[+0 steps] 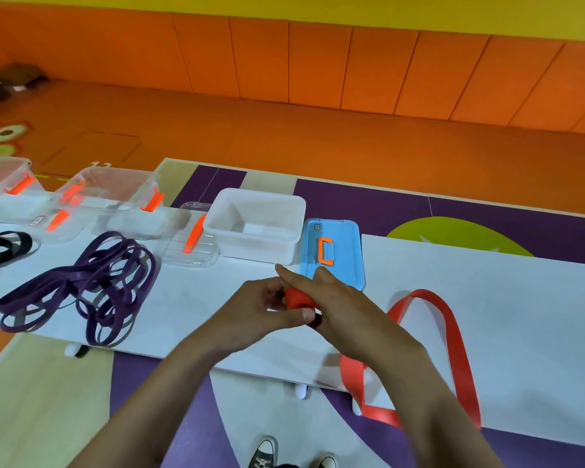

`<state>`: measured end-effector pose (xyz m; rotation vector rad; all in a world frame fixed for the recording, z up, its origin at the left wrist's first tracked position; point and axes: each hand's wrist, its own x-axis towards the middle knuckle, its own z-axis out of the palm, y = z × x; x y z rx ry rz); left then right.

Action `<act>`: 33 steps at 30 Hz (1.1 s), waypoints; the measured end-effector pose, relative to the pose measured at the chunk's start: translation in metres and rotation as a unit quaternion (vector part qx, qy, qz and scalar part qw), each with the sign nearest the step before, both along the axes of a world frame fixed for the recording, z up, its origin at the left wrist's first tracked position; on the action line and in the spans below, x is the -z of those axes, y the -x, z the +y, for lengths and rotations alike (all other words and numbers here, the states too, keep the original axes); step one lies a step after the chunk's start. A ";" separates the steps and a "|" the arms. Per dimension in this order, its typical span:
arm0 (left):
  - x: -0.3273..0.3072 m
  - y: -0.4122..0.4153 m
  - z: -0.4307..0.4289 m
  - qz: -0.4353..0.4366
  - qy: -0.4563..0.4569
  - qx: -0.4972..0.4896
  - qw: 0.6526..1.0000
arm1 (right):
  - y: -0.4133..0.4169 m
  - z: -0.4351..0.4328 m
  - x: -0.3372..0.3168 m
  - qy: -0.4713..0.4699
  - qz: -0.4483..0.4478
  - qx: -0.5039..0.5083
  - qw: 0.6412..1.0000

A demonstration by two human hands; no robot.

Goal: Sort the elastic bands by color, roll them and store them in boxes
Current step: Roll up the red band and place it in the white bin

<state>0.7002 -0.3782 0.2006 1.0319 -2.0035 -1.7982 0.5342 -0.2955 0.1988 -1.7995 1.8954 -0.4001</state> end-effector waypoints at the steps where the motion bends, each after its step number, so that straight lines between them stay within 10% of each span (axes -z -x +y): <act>1: -0.003 -0.001 -0.002 -0.010 0.000 0.013 1.000 | 0.000 0.000 -0.001 -0.009 0.006 -0.006 1.000; 17: -0.015 0.029 0.028 0.169 -0.033 -0.256 0.951 | -0.023 -0.010 -0.004 0.175 -0.093 0.182 0.963; 28: -0.012 0.009 0.009 0.015 -0.022 -0.077 0.997 | 0.007 -0.004 0.003 0.019 -0.036 0.020 0.999; 33: -0.018 0.012 0.013 0.058 0.075 -0.096 0.991 | 0.005 -0.006 -0.005 0.102 -0.053 0.050 0.992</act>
